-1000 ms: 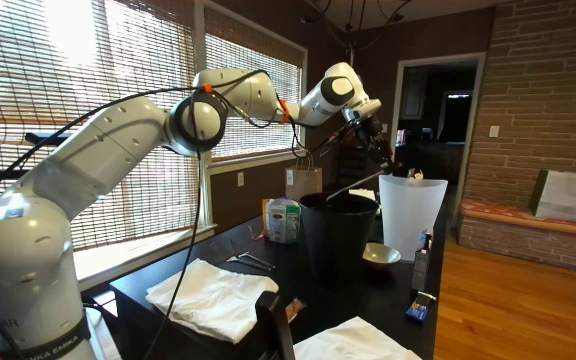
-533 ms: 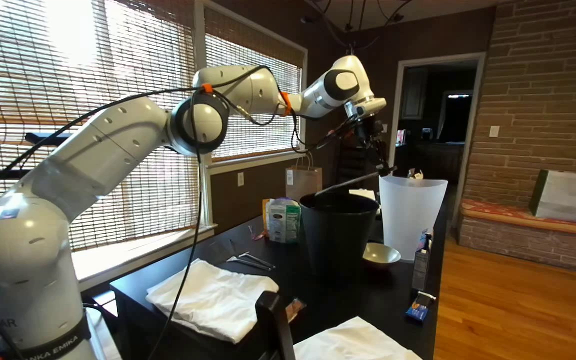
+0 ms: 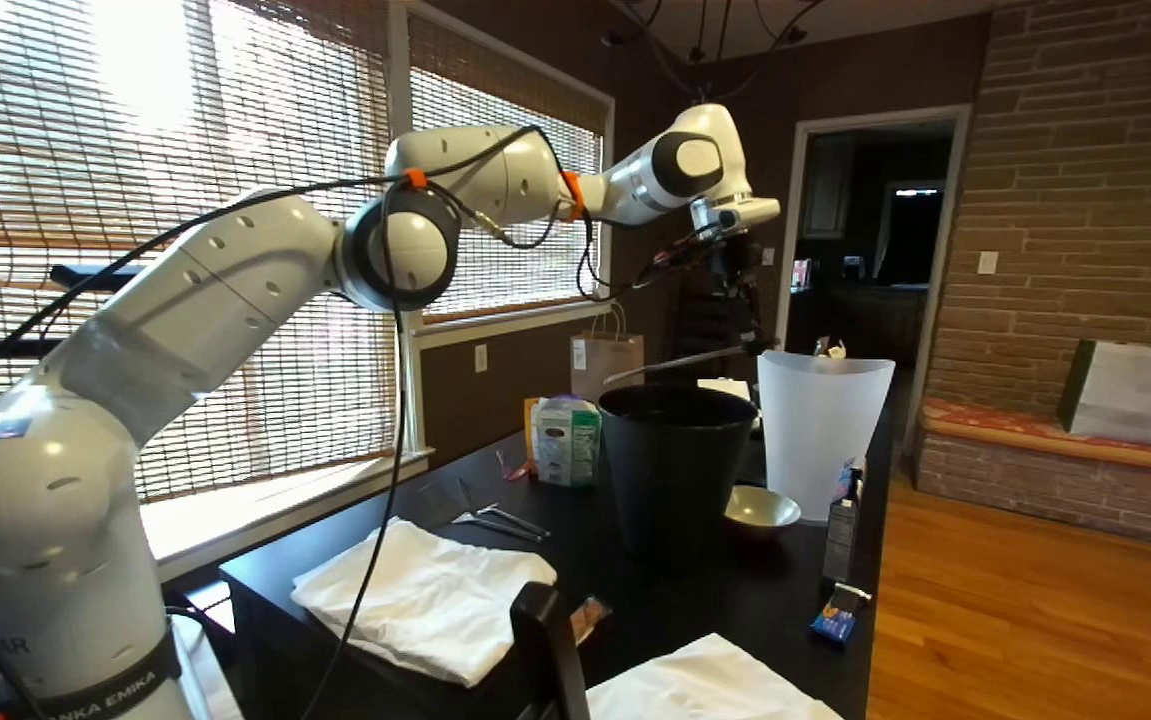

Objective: Pick up the wooden spoon from the black bucket and place it on the table

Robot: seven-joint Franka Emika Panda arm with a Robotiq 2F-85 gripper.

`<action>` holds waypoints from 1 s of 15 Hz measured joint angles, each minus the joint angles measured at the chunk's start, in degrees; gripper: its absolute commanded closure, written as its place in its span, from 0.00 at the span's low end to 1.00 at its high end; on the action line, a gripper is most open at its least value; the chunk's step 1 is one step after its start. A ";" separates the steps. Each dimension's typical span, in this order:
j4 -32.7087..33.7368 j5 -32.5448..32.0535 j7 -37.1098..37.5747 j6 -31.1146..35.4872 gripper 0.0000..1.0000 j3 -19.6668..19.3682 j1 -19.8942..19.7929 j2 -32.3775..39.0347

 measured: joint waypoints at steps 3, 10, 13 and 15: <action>0.04 0.41 -2.56 -0.86 0.93 0.62 -0.65 -0.06; -0.13 1.60 -7.43 -2.25 0.93 2.51 -1.87 -1.19; -1.10 2.31 -9.27 -2.41 0.93 3.78 -2.01 -2.62; -2.57 3.08 -10.08 -2.41 0.93 4.78 -2.04 -3.82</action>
